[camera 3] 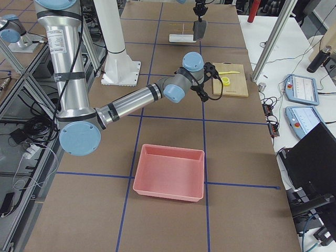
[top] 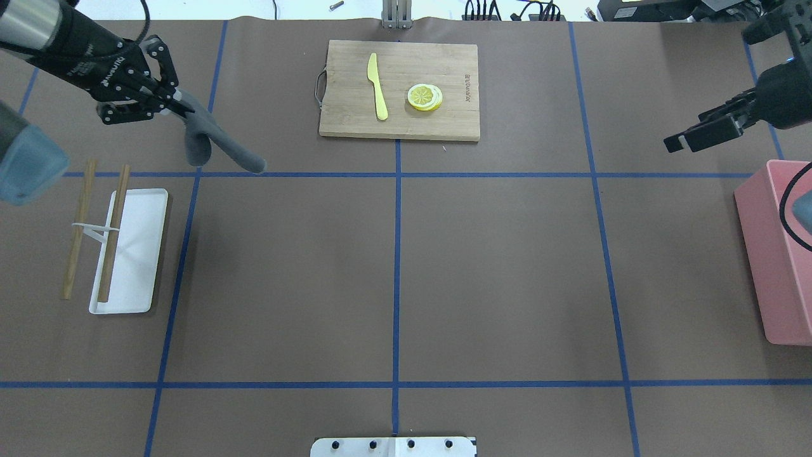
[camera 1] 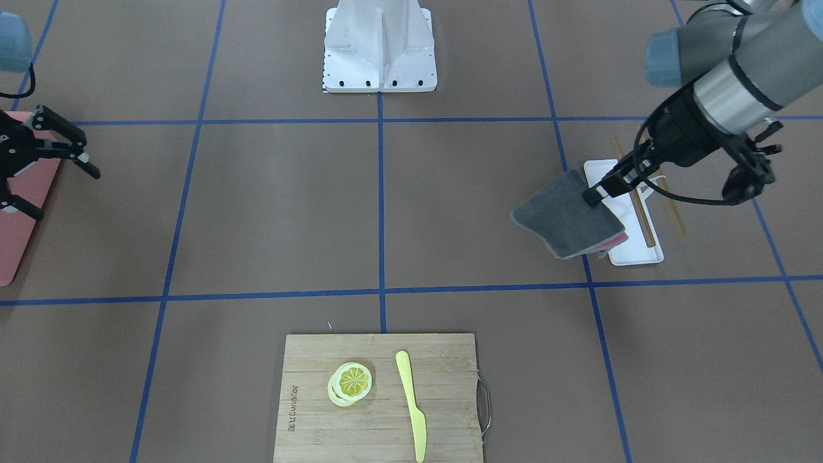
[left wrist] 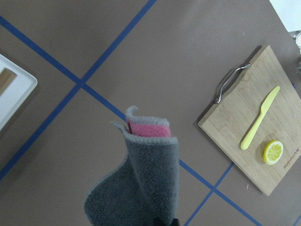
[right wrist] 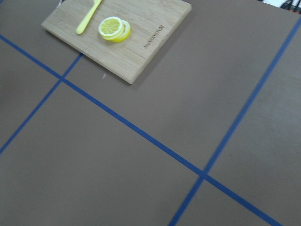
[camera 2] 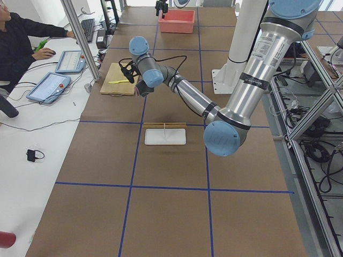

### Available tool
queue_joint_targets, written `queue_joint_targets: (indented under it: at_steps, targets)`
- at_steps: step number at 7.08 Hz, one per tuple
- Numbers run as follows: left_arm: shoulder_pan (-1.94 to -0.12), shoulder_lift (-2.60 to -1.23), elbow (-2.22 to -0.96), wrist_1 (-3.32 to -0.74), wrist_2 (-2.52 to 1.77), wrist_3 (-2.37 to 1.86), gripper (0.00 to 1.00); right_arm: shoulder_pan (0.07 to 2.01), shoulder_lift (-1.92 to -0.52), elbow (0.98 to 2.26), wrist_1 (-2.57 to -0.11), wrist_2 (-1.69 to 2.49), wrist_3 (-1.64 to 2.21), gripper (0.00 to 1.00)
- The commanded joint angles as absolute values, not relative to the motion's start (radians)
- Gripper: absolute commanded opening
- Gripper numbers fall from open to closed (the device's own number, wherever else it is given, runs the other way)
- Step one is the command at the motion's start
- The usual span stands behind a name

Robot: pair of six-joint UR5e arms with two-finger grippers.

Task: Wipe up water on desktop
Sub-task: 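Lift the grey cloth with the left gripper while the right arm reaches toward it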

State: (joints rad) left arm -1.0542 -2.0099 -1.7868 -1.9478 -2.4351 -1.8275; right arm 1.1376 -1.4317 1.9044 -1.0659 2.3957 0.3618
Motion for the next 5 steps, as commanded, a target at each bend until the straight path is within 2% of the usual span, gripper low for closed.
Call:
queue_joint_targets:
  at_steps: [1,3,5]
  targets:
    - [-0.941,-2.083,-1.786,-1.931,-2.337,-1.978,0.00,1.028,-1.314,1.910,-1.002,2.352,0.438,1.00]
    - [-0.897,-2.198,-1.786,-1.754,-2.307,-1.991,0.00,0.772,-1.250,1.943,-0.935,2.062,0.609,1.00]
    - [-0.815,-2.252,-1.783,-1.738,-2.245,-2.089,0.00,0.536,-1.194,1.948,-0.911,1.764,0.620,1.00]
